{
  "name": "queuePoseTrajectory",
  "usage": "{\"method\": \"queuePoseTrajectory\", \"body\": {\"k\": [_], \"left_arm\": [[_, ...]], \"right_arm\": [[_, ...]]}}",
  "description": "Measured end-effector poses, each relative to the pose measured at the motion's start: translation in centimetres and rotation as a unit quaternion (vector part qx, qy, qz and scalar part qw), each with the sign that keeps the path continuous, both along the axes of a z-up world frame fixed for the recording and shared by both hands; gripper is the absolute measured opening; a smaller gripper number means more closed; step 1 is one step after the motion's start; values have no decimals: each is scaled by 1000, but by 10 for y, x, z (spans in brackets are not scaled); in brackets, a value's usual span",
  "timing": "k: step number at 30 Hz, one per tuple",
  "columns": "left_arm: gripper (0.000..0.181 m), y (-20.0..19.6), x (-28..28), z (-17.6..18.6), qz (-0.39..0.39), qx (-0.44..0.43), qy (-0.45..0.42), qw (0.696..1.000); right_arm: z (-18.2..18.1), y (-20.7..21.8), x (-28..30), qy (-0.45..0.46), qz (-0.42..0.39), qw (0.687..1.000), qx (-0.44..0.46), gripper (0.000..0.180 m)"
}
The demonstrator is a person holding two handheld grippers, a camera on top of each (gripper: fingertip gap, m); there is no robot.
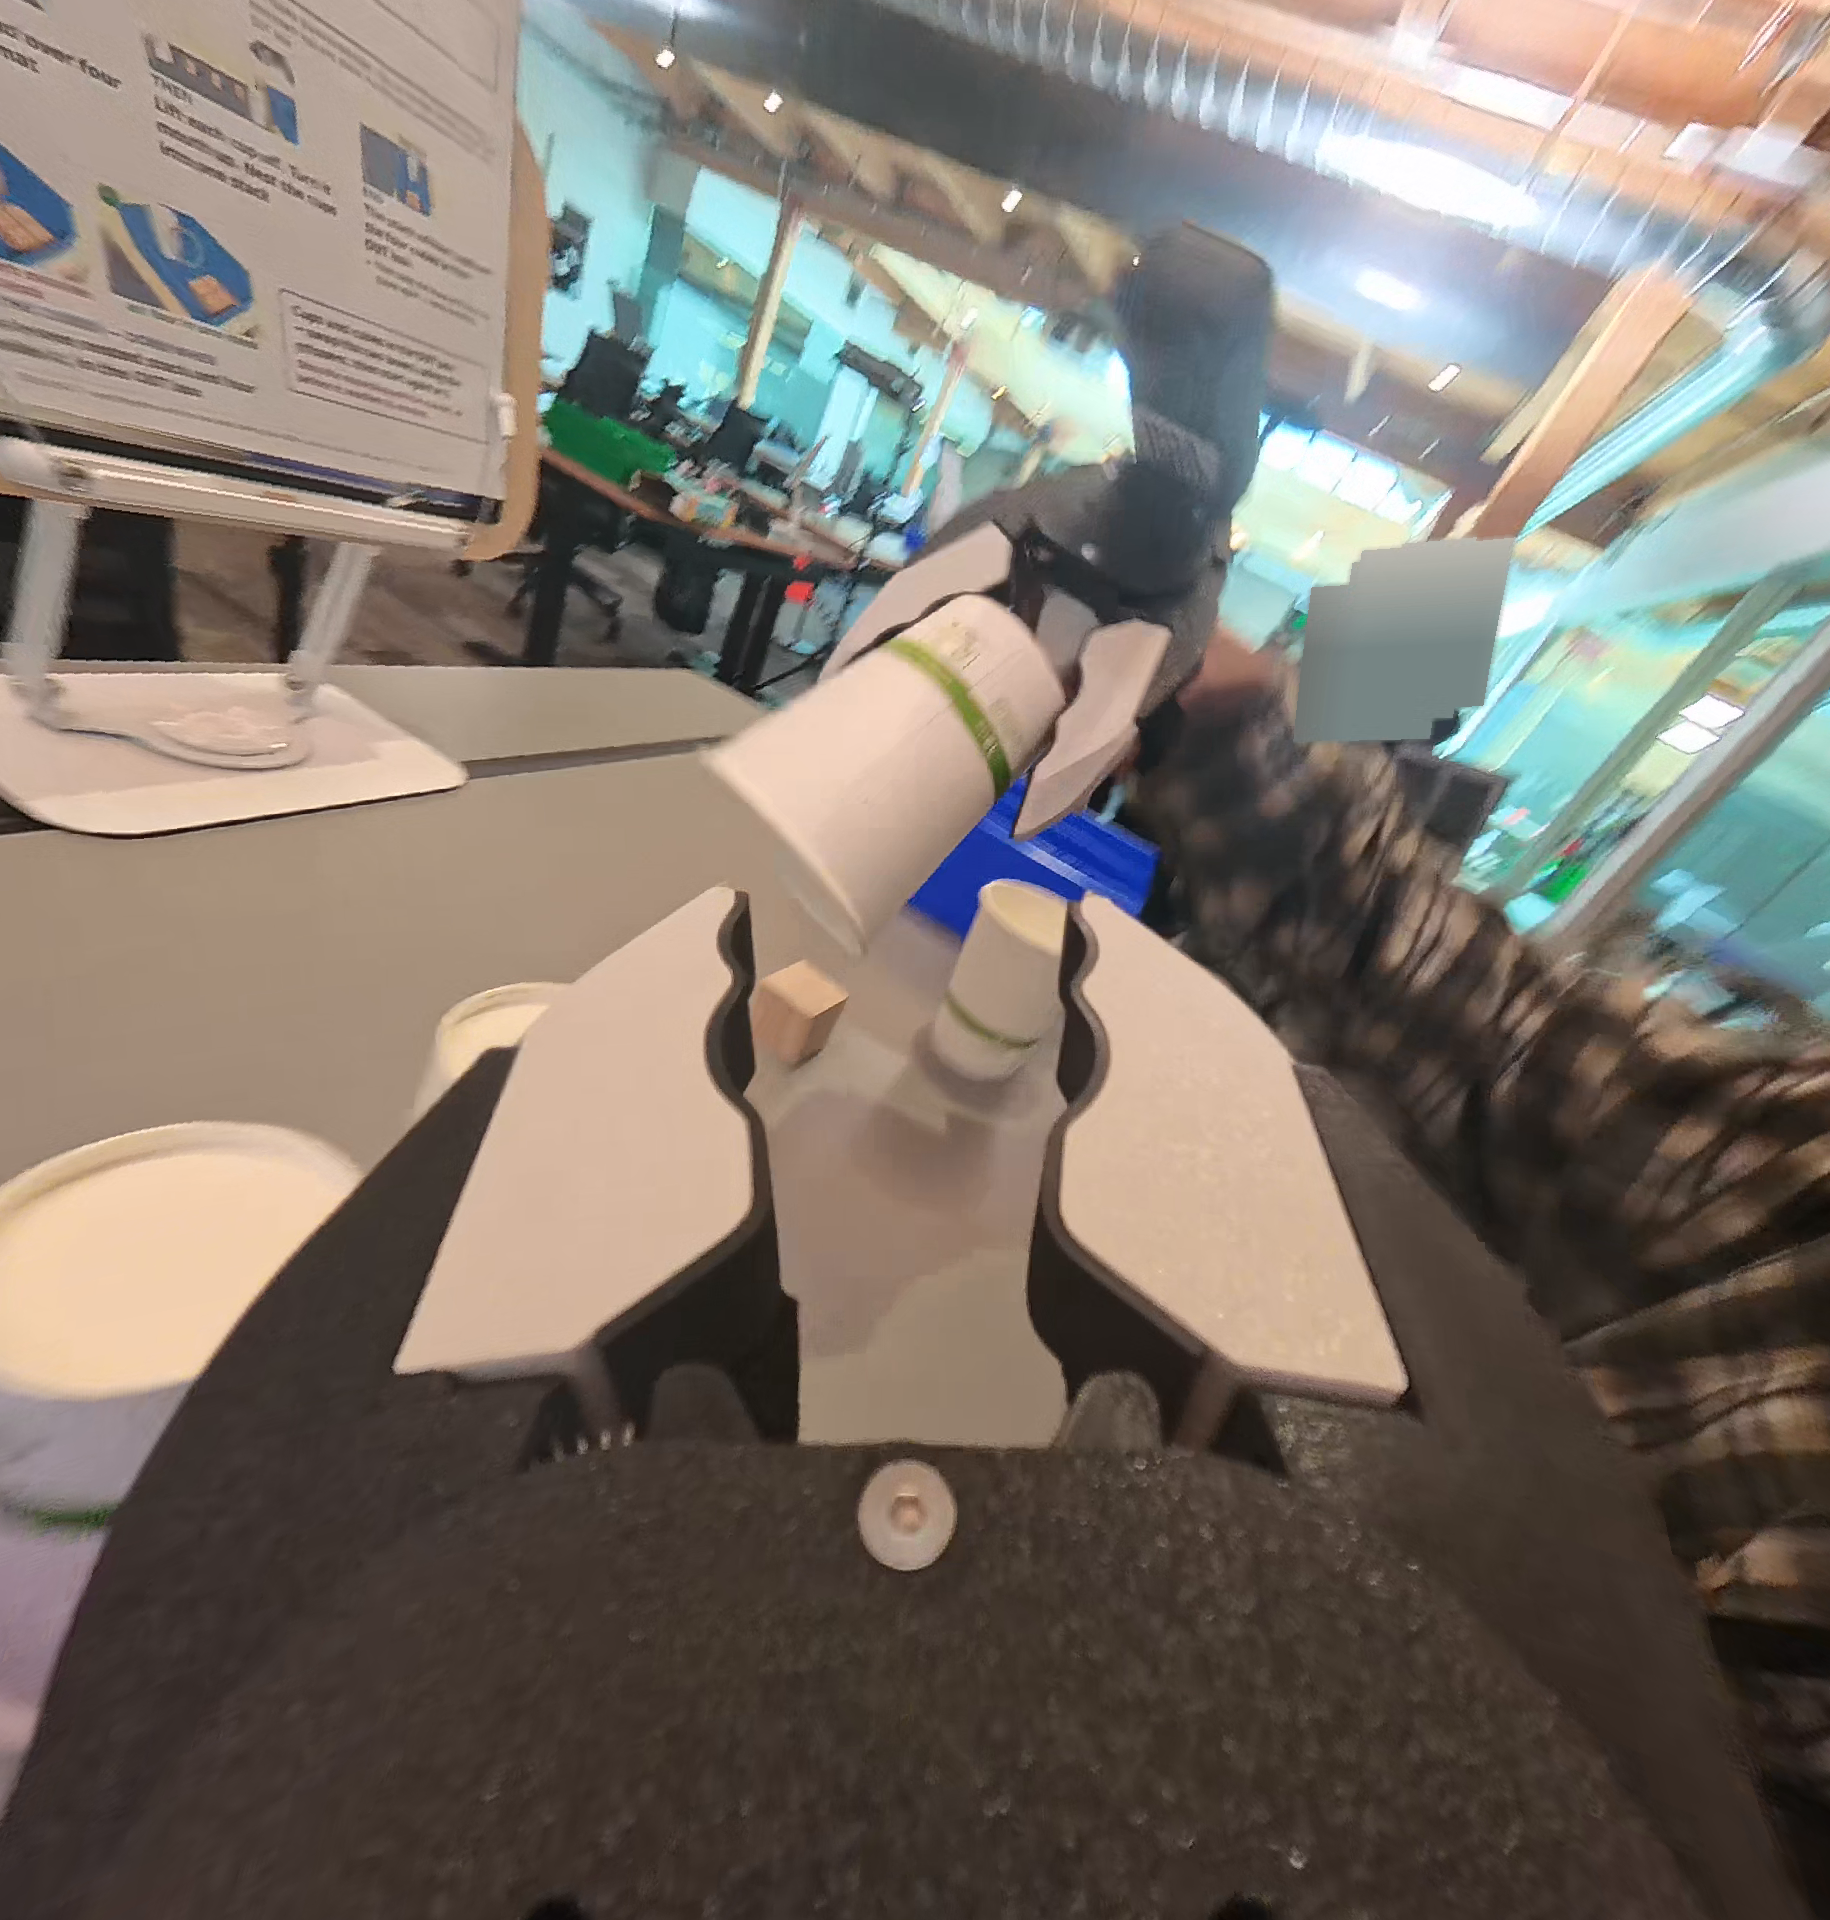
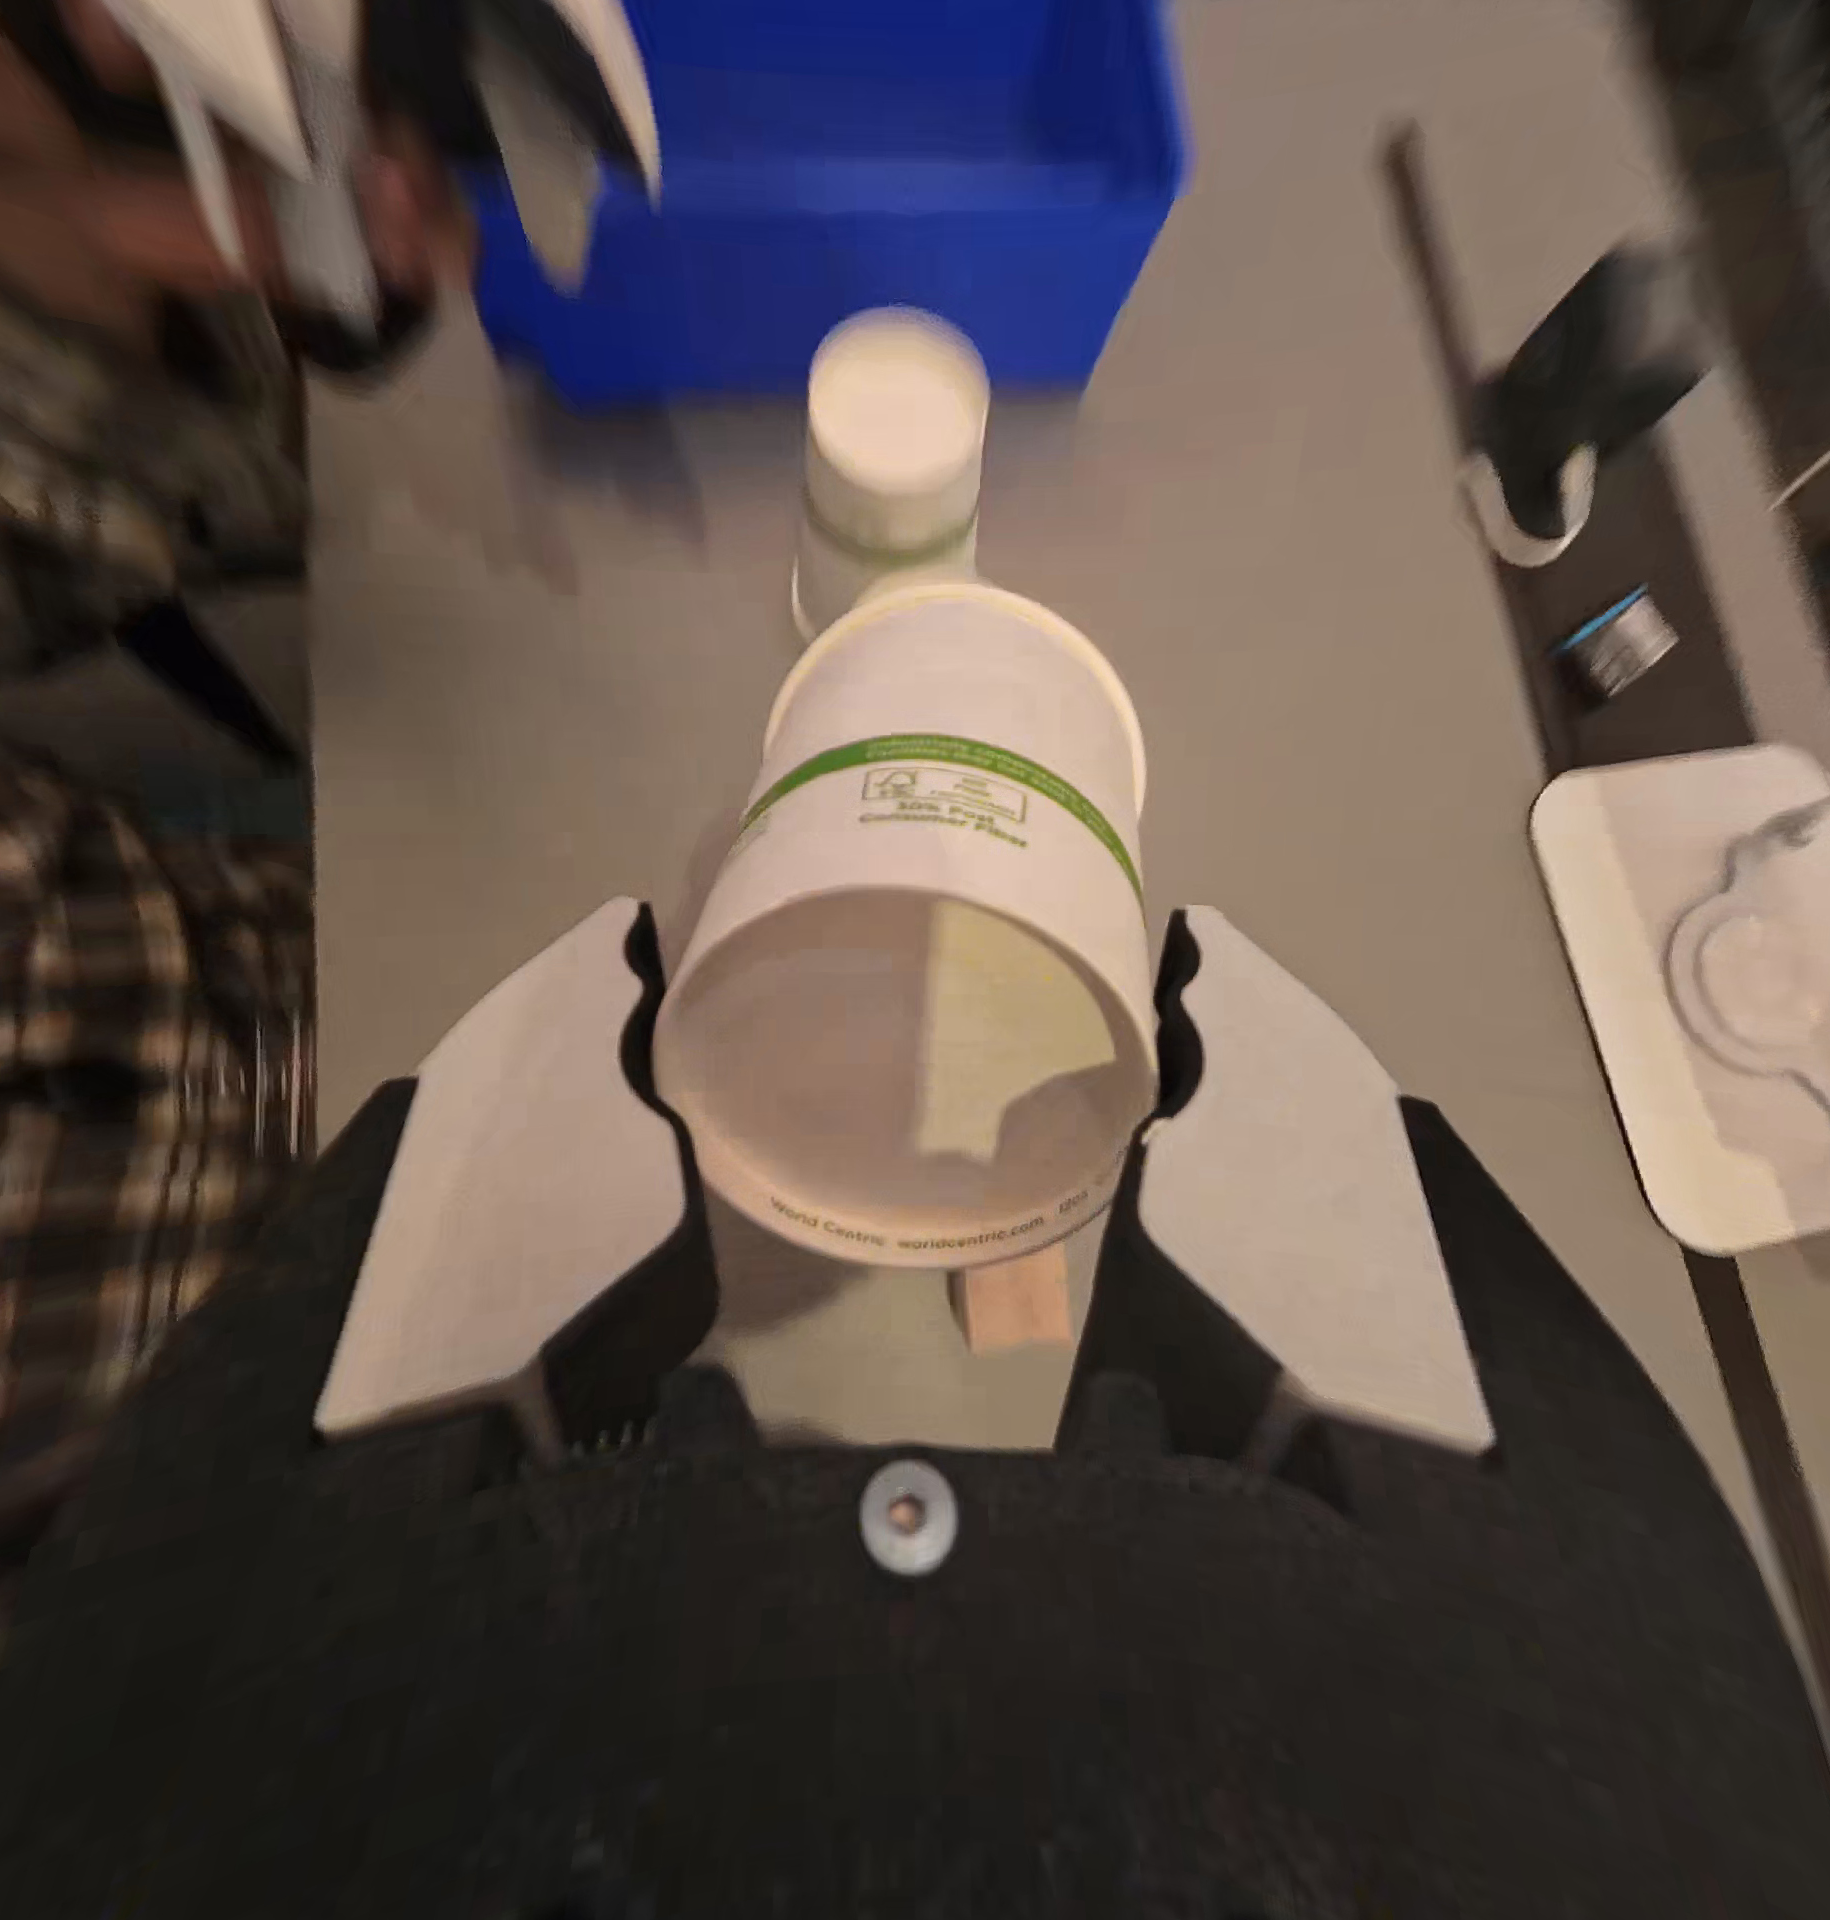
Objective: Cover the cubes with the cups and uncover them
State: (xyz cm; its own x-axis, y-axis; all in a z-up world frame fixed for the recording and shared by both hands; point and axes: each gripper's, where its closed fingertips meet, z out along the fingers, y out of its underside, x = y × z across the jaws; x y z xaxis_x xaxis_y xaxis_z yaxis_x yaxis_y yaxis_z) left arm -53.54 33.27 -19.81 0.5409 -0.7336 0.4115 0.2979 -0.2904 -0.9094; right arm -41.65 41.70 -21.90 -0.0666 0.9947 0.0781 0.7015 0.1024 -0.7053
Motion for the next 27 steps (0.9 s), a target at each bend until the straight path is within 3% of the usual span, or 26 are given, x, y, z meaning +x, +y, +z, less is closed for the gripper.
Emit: {"method": "queuePoseTrajectory", "body": {"k": [5, 9, 19, 25, 27], "left_arm": [[56, 4, 36, 1, -58, -22, -49, 997], [56, 3, 67, 5, -100, -28, -44, 994], [45, 6, 100, -1, -125, -45, 21, 991], [9, -3, 113, 3, -197, -50, -7, 979], [5, -6, 114, 4, -217, -48, 9, 975]], "right_arm": [[26, -26, 0, 283, -53, 957, -43, 90], [22, -42, 6, 389, -63, 914, -99, 90], [19, -52, 12, 463, -59, 876, -119, 90], [16, -61, 9, 458, -34, 881, -114, 90], [11, -64, 8, 437, -26, 892, -109, 90]]}}
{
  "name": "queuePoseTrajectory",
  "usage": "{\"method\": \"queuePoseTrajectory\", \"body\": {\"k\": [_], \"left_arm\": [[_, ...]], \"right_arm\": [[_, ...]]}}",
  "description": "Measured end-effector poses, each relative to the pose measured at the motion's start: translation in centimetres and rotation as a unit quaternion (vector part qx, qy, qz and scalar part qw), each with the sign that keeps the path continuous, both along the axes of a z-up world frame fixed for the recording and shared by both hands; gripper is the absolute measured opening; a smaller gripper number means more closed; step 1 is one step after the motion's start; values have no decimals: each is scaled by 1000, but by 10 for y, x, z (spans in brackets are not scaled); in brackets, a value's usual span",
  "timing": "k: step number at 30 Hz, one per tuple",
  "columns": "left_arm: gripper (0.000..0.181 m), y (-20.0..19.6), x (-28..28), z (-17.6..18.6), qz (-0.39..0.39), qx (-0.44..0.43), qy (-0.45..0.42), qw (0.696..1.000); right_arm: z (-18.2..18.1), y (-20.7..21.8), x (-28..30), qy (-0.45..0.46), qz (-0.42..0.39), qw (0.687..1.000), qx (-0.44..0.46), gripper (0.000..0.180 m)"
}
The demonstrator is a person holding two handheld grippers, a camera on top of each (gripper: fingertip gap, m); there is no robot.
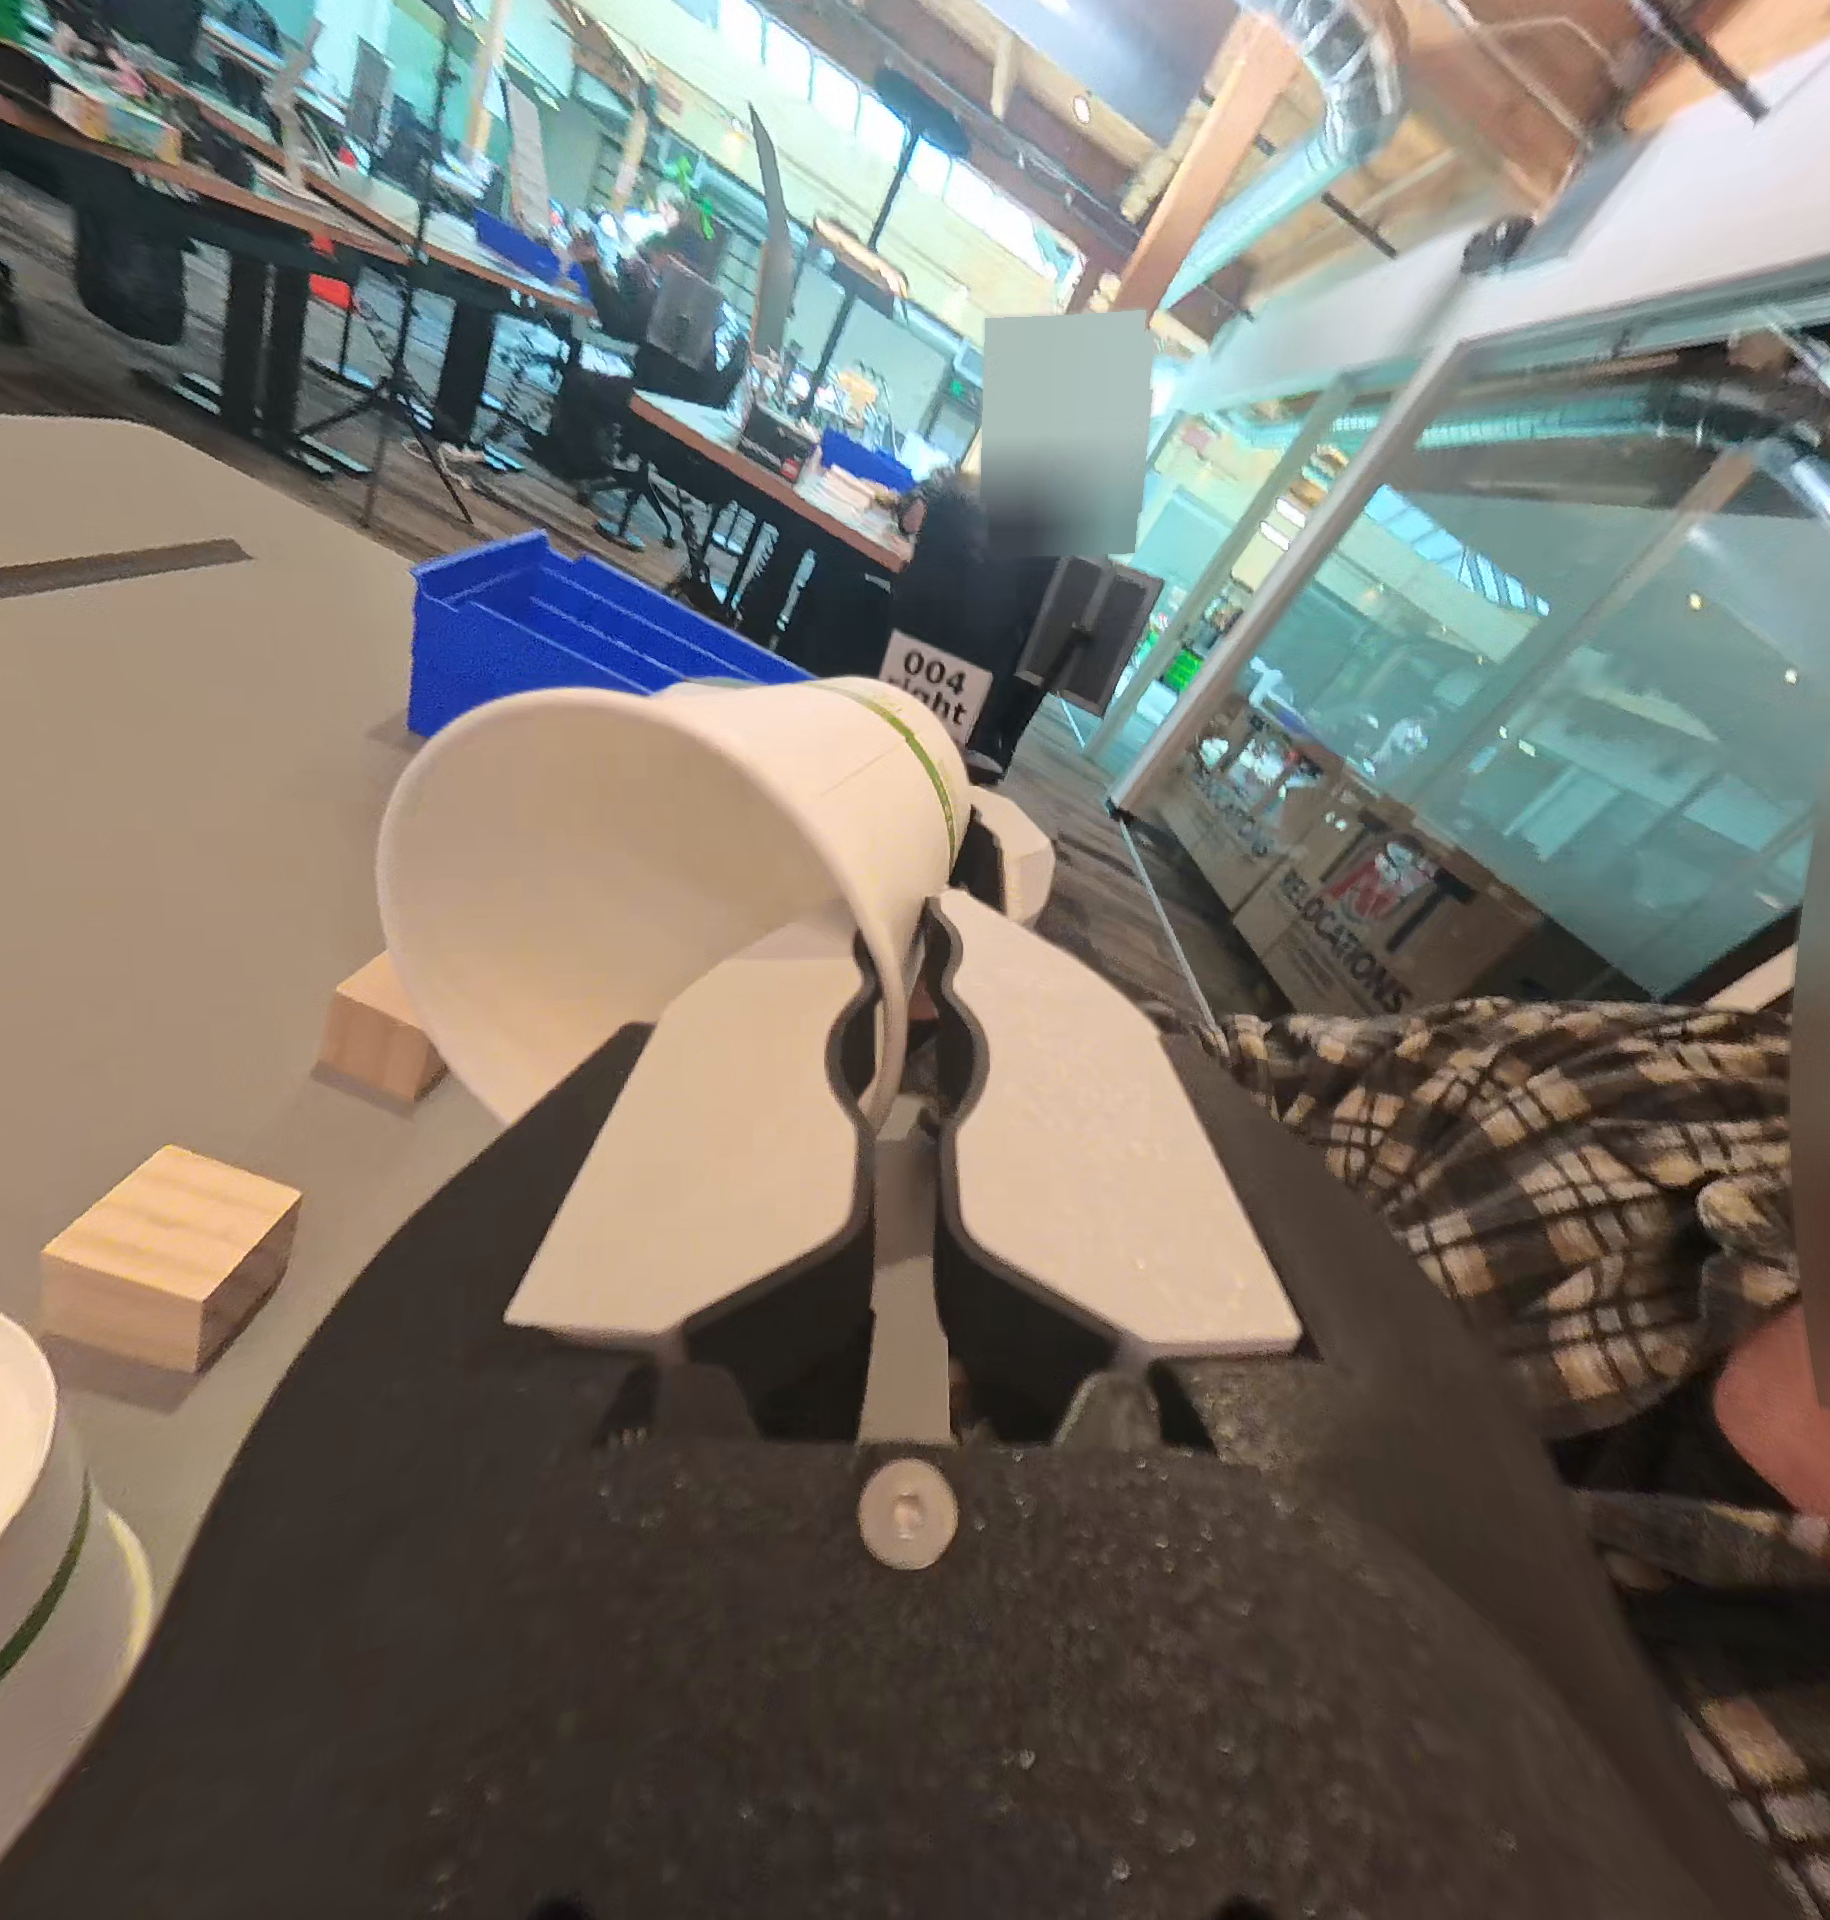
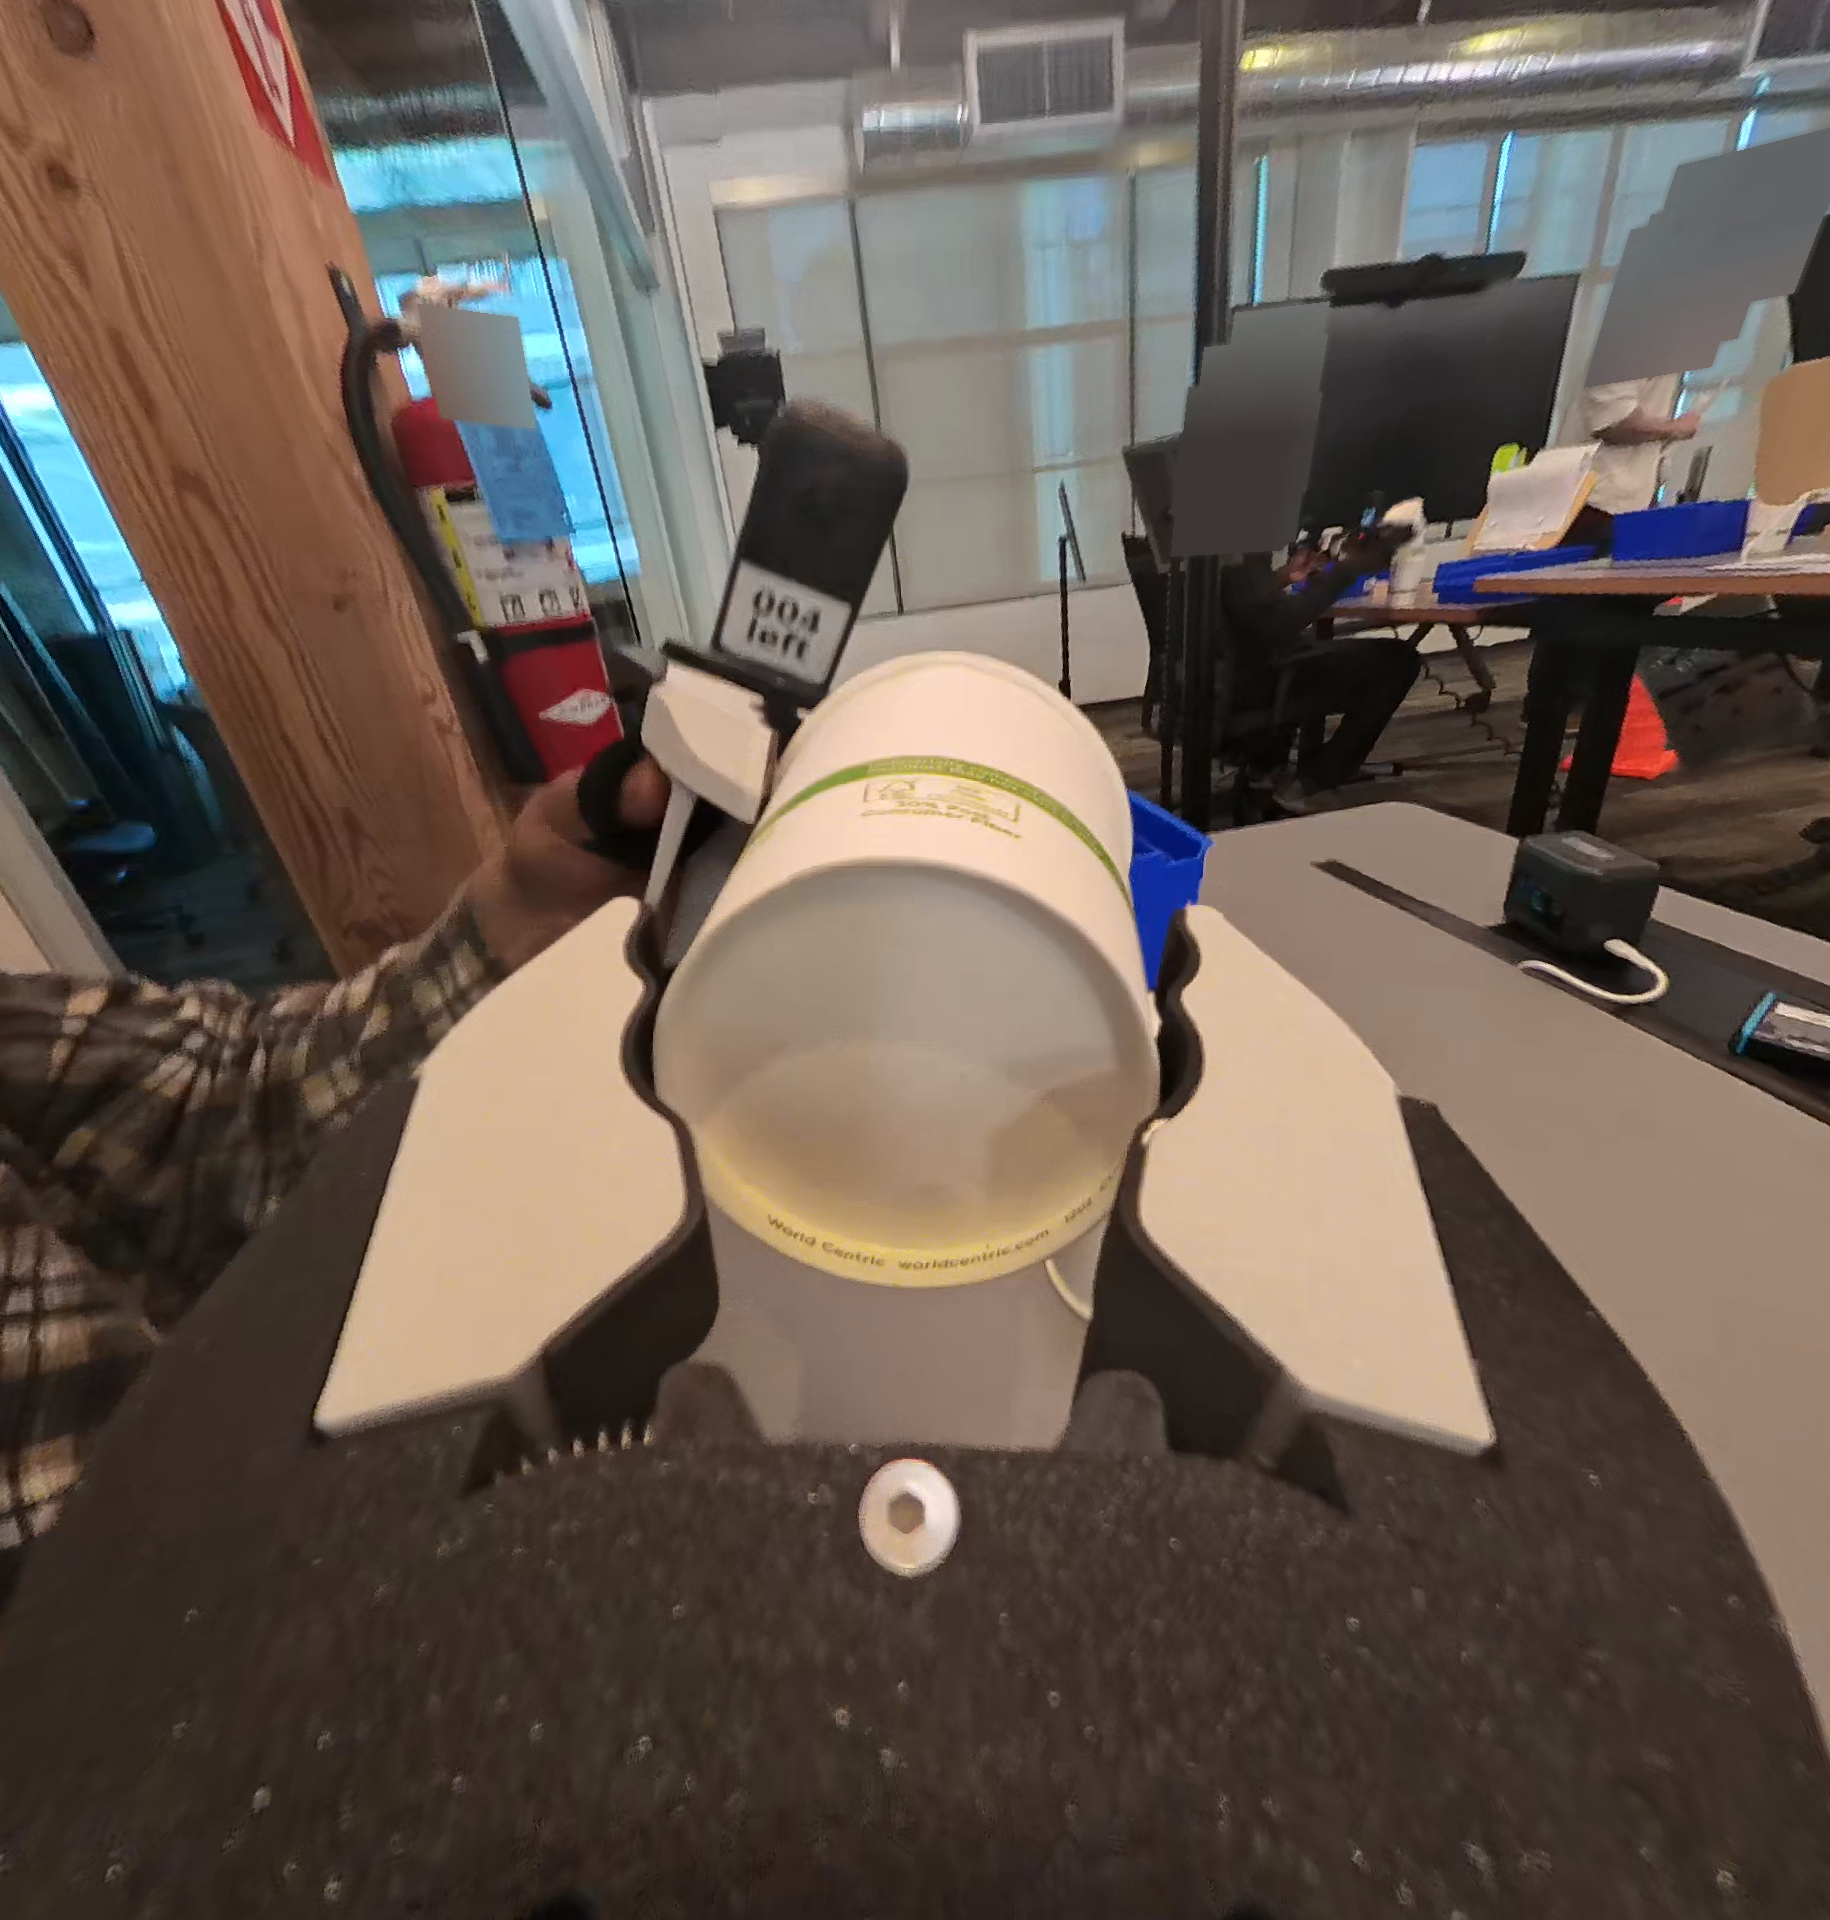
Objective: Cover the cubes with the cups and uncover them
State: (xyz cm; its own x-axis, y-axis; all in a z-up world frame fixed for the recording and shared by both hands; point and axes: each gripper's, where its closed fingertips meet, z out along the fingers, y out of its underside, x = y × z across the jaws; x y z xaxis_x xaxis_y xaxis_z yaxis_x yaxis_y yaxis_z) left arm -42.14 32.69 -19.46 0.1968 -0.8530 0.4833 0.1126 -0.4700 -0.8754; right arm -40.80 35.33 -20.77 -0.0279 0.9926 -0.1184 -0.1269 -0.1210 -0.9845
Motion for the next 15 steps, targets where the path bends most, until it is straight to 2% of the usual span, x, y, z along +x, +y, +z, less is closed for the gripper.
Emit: {"method": "queuePoseTrajectory", "body": {"k": [3, 6, 8, 10, 13, 15], "left_arm": [[2, -6, 3, -2, -31, 15, 57, 998], [0, -7, 1, -10, -32, 60, 173, 983], [0, -6, -3, -18, -35, 98, 268, 958], [0, -13, -4, -26, -72, 141, 347, 924], [0, -25, -3, -41, -124, 178, 439, 872], [0, -30, 1, -48, -144, 184, 471, 851]], "right_arm": [[-17, -4, 3, -84, 5, 996, 33, 96], [-39, -3, 19, -206, 2, 976, 68, 117], [-52, -3, 32, -284, 10, 955, 79, 128], [-55, -2, 43, -337, 14, 936, 96, 130], [-44, -8, 48, -360, 39, 925, 112, 126], [-32, -10, 45, -358, 48, 925, 116, 123]]}}
